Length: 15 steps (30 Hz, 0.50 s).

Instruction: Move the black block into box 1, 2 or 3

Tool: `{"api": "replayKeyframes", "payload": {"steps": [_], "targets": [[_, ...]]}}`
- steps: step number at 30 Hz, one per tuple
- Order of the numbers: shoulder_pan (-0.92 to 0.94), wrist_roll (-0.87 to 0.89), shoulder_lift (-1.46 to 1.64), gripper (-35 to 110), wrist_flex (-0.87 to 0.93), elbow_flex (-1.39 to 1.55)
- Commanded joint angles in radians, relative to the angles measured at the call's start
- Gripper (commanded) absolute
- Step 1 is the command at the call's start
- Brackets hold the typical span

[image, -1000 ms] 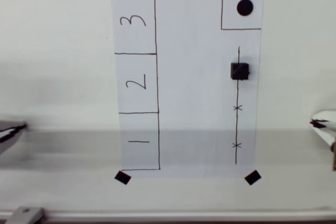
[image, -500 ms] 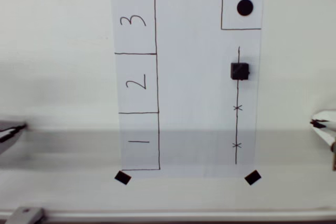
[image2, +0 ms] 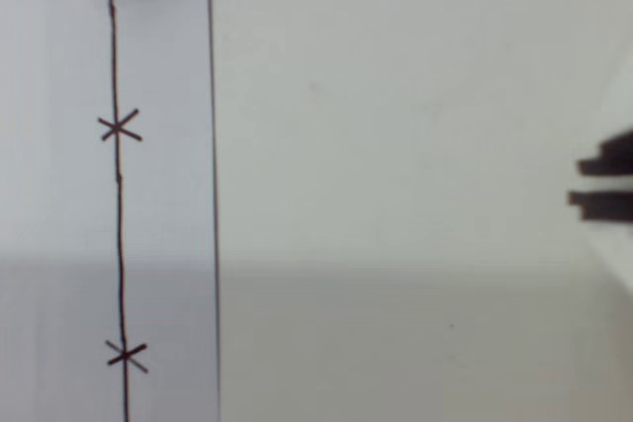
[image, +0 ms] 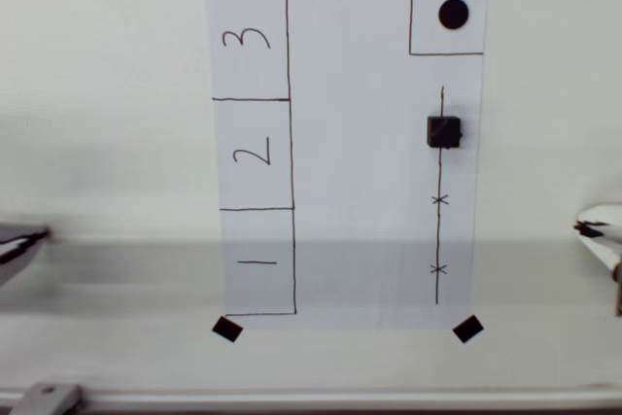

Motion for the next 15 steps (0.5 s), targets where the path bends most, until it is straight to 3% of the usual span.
{"api": "replayKeyframes", "payload": {"steps": [1,15], "targets": [[-0.028,-0.011,0.0,2,0.02,0.011],[-0.052,-0.074,-0.002,3,0.014,0.009]]}}
